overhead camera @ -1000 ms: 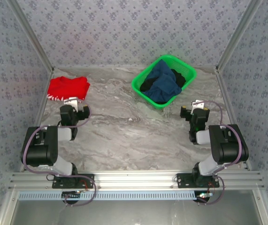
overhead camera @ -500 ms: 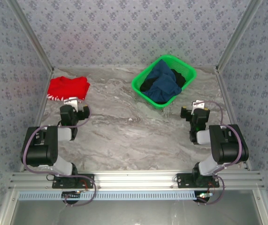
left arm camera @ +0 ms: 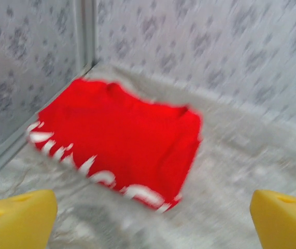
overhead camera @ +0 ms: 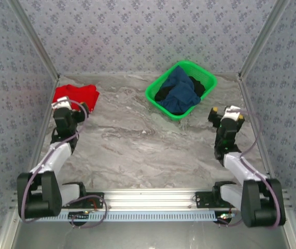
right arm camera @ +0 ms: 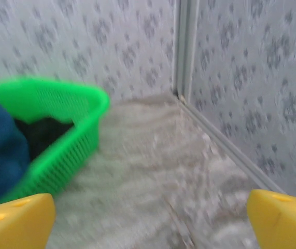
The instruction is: Fold the inside-out t-shirt
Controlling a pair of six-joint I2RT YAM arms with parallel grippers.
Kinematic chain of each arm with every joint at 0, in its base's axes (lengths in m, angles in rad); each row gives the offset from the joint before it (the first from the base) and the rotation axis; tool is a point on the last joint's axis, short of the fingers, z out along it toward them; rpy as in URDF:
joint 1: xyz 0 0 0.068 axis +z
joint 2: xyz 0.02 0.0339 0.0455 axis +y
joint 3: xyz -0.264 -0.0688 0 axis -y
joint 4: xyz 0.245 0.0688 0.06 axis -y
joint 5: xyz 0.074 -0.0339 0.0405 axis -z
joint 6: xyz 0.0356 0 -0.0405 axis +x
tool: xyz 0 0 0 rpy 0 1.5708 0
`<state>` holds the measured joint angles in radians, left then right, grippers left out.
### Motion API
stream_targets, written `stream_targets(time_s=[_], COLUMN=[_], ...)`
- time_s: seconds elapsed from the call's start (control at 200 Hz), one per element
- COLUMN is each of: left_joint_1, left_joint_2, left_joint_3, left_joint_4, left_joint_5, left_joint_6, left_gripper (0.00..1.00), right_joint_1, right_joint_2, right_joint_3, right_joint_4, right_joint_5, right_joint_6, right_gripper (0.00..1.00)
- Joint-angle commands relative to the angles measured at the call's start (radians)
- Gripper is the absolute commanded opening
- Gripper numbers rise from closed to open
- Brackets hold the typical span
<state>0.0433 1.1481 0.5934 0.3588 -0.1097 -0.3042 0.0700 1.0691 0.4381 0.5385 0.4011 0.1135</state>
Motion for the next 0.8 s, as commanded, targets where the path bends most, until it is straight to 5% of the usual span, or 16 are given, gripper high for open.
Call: stream_targets(time_s=[0.0, 0.115, 0.25, 0.585, 0.655, 0.794], left_joint_1=[-0.085, -0.254, -0.351, -0.395, -0.395, -0.395], left_joint_2=[0.014, 0.081, 0.16, 0.233, 0.225, 0.2], left_joint_3=[0.032, 0.127, 0.195, 0.24, 0.238, 0.243], left_joint_4=[-0.075, -0.136, -0.199, -0.262, -0.281, -0.331], left_joint_5=[0.173, 0.158, 0.155, 0.124, 0.111, 0.087], left_joint_6=[-0.159, -0.09, -0.063, -0.075, -0.069, -0.059], left_gripper=[0.94, 0.94, 0.94, 0.94, 0.93, 0.94], right_joint_1=[0.137, 0.224, 0.243, 0.261, 0.252, 0.244], right_joint_2=[0.101, 0.245, 0.375, 0.829, 0.904, 0.895], right_joint_3=[0.248, 0.434, 0.589, 1.024, 1.088, 1.194], right_joint_4=[-0.357, -0.499, -0.63, -0.872, -0.887, -0.908], right_joint_5=[-0.023, -0.085, -0.18, -0.236, -0.271, -0.34], right_joint_6=[0.017, 0.011, -0.026, 0.003, 0.011, -0.002], right_gripper=[0.99, 1.0, 1.0, 0.98, 0.8, 0.1])
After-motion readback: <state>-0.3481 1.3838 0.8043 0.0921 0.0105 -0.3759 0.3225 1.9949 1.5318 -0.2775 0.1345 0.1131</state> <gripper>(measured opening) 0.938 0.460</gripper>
